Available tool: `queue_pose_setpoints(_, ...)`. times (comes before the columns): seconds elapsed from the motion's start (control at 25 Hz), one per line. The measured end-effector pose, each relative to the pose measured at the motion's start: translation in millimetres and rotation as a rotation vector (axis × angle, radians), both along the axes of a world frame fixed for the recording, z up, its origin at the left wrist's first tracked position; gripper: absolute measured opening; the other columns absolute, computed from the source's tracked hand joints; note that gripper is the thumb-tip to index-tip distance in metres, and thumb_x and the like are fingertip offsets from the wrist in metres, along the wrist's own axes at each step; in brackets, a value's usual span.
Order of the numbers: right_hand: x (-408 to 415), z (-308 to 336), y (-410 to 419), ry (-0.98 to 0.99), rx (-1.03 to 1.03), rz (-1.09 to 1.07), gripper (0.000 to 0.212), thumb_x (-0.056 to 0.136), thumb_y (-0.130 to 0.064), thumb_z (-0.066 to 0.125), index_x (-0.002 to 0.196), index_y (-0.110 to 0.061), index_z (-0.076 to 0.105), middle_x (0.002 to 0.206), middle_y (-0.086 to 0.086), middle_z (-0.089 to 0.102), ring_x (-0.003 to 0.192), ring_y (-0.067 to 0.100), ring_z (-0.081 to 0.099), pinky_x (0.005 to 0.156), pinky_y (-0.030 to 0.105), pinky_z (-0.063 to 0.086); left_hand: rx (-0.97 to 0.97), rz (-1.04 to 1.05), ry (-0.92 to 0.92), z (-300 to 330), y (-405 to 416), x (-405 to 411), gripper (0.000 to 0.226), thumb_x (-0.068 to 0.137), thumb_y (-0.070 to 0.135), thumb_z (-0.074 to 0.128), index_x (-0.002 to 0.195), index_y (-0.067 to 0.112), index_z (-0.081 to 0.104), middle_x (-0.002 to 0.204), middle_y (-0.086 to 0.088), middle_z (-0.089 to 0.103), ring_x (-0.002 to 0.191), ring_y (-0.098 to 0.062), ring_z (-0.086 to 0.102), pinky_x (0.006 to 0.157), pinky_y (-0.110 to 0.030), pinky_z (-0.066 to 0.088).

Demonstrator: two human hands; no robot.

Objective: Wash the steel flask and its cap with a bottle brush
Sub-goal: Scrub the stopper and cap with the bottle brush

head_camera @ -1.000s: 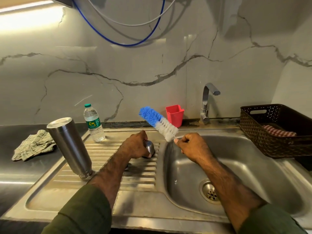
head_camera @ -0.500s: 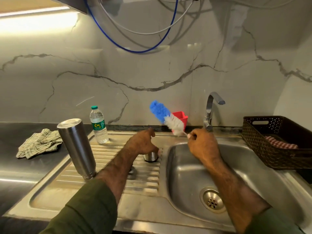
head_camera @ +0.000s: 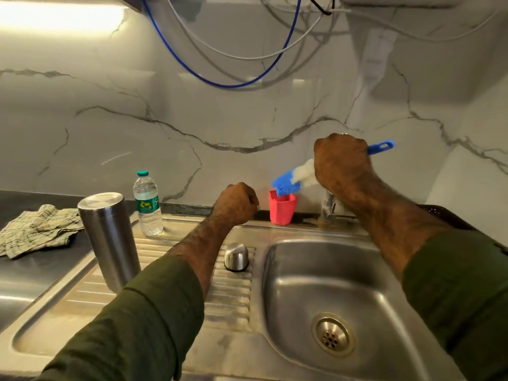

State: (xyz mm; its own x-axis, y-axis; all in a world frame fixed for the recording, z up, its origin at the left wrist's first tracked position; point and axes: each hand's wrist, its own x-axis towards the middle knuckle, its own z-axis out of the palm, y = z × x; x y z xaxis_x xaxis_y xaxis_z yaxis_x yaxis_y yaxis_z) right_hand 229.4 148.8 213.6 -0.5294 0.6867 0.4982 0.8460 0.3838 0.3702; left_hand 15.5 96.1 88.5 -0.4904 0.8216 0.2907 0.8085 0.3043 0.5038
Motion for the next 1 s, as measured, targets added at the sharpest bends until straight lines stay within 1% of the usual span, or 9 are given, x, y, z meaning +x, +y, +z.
queue_pose_setpoints(0.08, -11, 1, 5, -0.076, 0.009, 0.023, 0.039, 0.08, -0.037, 0.082, 0.099, -0.016, 0.057, 0.086, 0.005, 0.053, 0.09, 0.026, 0.064, 0.075, 0.041, 0.049, -0.009, -0.004, -0.008, -2, 4, -1, 0.001, 0.086, 0.021, 0.083, 0.085, 0.021, 0.082, 0.092, -0.001, 0.079, 0.091, -0.023, 0.072, 0.085, -0.039, 0.063)
queue_pose_setpoints(0.2, -30, -1, 14, -0.181, 0.031, 0.059, 0.042, 0.081, -0.045, 0.081, 0.104, -0.016, 0.059, 0.092, 0.006, 0.059, 0.097, 0.027, 0.065, 0.084, 0.044, 0.051, -0.015, -0.009, -0.025, -2, 11, -4, 0.019, 0.08, 0.021, 0.089, 0.073, 0.024, 0.072, 0.085, 0.001, 0.076, 0.085, -0.021, 0.071, 0.083, -0.039, 0.063)
queue_pose_setpoints(0.32, -51, -5, 25, -0.297, 0.123, 0.089, 0.041, 0.081, -0.046, 0.081, 0.103, -0.017, 0.061, 0.097, 0.007, 0.068, 0.097, 0.029, 0.066, 0.098, 0.051, 0.047, -0.037, -0.012, -0.039, -3, 16, -8, 0.026, 0.079, 0.023, 0.093, 0.074, 0.025, 0.067, 0.084, 0.002, 0.073, 0.086, -0.02, 0.07, 0.084, -0.039, 0.063)
queue_pose_setpoints(0.4, -64, -9, 33, -0.385, 0.162, 0.088, 0.041, 0.08, -0.045, 0.082, 0.103, -0.017, 0.063, 0.099, 0.007, 0.071, 0.096, 0.029, 0.068, 0.102, 0.054, 0.044, -0.044, -0.022, -0.042, -6, 20, -11, 0.027, 0.08, 0.023, 0.092, 0.075, 0.026, 0.066, 0.084, 0.003, 0.072, 0.086, -0.019, 0.069, 0.084, -0.041, 0.063)
queue_pose_setpoints(0.52, -77, -23, 44, -0.473, 0.175, 0.101, 0.041, 0.082, -0.041, 0.083, 0.107, -0.015, 0.064, 0.105, 0.009, 0.074, 0.101, 0.029, 0.069, 0.107, 0.055, 0.04, -0.041, -0.021, -0.044, -9, 20, -15, 0.025, 0.082, 0.024, 0.091, 0.076, 0.026, 0.067, 0.084, 0.002, 0.072, 0.085, -0.019, 0.069, 0.084, -0.04, 0.063)
queue_pose_setpoints(0.68, -79, -39, 48, -0.526, 0.217, 0.107, 0.045, 0.083, -0.042, 0.084, 0.112, -0.014, 0.065, 0.113, 0.011, 0.074, 0.109, 0.031, 0.068, 0.111, 0.057, 0.037, -0.057, -0.021, -0.054, -11, 17, -16, 0.023, 0.083, 0.024, 0.09, 0.079, 0.024, 0.068, 0.085, 0.001, 0.072, 0.086, -0.019, 0.069, 0.083, -0.039, 0.062)
queue_pose_setpoints(0.8, -74, -37, 46, -0.561, 0.321, 0.167, 0.049, 0.079, -0.041, 0.087, 0.116, -0.016, 0.067, 0.123, 0.013, 0.071, 0.12, 0.035, 0.064, 0.116, 0.062, 0.03, -0.058, -0.031, -0.06, -10, 15, -13, 0.02, 0.084, 0.025, 0.089, 0.084, 0.022, 0.07, 0.087, 0.0, 0.073, 0.088, -0.019, 0.069, 0.083, -0.038, 0.061)
queue_pose_setpoints(0.88, -71, -34, 44, -0.573, 0.366, 0.22, 0.049, 0.08, -0.039, 0.086, 0.119, -0.016, 0.068, 0.131, 0.014, 0.067, 0.126, 0.035, 0.061, 0.118, 0.063, 0.026, -0.063, -0.04, -0.047, -8, 12, -5, 0.019, 0.085, 0.025, 0.089, 0.087, 0.022, 0.071, 0.089, 0.001, 0.073, 0.088, -0.019, 0.069, 0.084, -0.037, 0.061)
queue_pose_setpoints(1.0, -61, -34, 37, -0.489, 0.305, 0.302, 0.05, 0.084, -0.039, 0.082, 0.125, -0.015, 0.065, 0.136, 0.016, 0.062, 0.13, 0.036, 0.057, 0.115, 0.059, 0.033, -0.066, -0.054, -0.026, -3, 9, 8, 0.019, 0.085, 0.025, 0.089, 0.086, 0.024, 0.069, 0.086, 0.003, 0.071, 0.086, -0.018, 0.067, 0.084, -0.037, 0.062)
